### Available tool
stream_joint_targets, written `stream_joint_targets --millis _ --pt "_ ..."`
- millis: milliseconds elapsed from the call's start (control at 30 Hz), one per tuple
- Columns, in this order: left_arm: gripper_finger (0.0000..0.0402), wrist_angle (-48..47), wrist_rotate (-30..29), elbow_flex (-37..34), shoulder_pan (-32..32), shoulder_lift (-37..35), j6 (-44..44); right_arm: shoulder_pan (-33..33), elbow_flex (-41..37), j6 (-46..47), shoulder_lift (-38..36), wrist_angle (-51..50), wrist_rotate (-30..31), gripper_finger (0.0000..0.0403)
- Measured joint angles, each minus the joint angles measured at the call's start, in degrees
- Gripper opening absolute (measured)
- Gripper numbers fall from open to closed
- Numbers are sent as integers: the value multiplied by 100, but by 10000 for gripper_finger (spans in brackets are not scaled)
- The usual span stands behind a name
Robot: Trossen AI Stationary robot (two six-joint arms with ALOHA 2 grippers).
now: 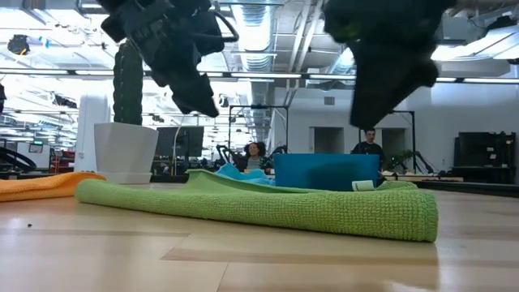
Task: Fold microfiber towels
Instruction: Fold the green towel
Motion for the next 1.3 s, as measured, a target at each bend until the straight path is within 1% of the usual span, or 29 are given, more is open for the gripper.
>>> stream_joint_targets --millis 67,133,233,300,400,467,533,633,767,900,967,1133,1200,1300 --pt "89 602 -89 -270 -94 8 -227 73 -93 2 -4 61 1 162" --pt "63 1252 -171 -517 -236 116 -526 77 -322 7 -4 334 -22 159" --pt "19 1874 -268 -771 -513 330 -833 45 -712 12 -180 888 -288 157" --pt "6 1915 -489 -831 -698 521 -981 0 -981 10 -386 1361 -435 157" --pt "9 1978 -810 -751 -988 907 -1158 -93 -1470 13 -721 1745 -455 160" --pt "8 2078 -859 -725 -1184 1127 -1261 -166 -1788 13 -971 2186 -455 161" --pt "4 2130 -924 -628 -1346 1379 -1307 -194 -2124 15 -1178 2287 -458 160" --pt "1 2108 -1139 -552 -1504 1656 -1427 -161 -2409 -21 -1185 2666 -562 153" --pt "1 2048 -1223 -524 -1560 1876 -1604 -91 -2493 -720 -951 3604 -830 141" --pt "0 1871 -1280 -515 -1560 1878 -1647 -201 -2406 -922 -684 3806 -877 125" --pt "0 1836 -1306 -513 -1560 1878 -1573 -310 -2426 -931 -550 3721 -923 118" --pt "0 1806 -1338 -513 -1560 1878 -1533 -602 -2409 -906 -168 3629 -1338 108" --pt "0 1788 -1337 -513 -1561 1878 -1520 -691 -2401 -881 -201 3538 -1370 107" --pt "0 1738 -1337 -510 -1560 1878 -1518 -837 -2431 -1039 -373 3296 -1227 105"
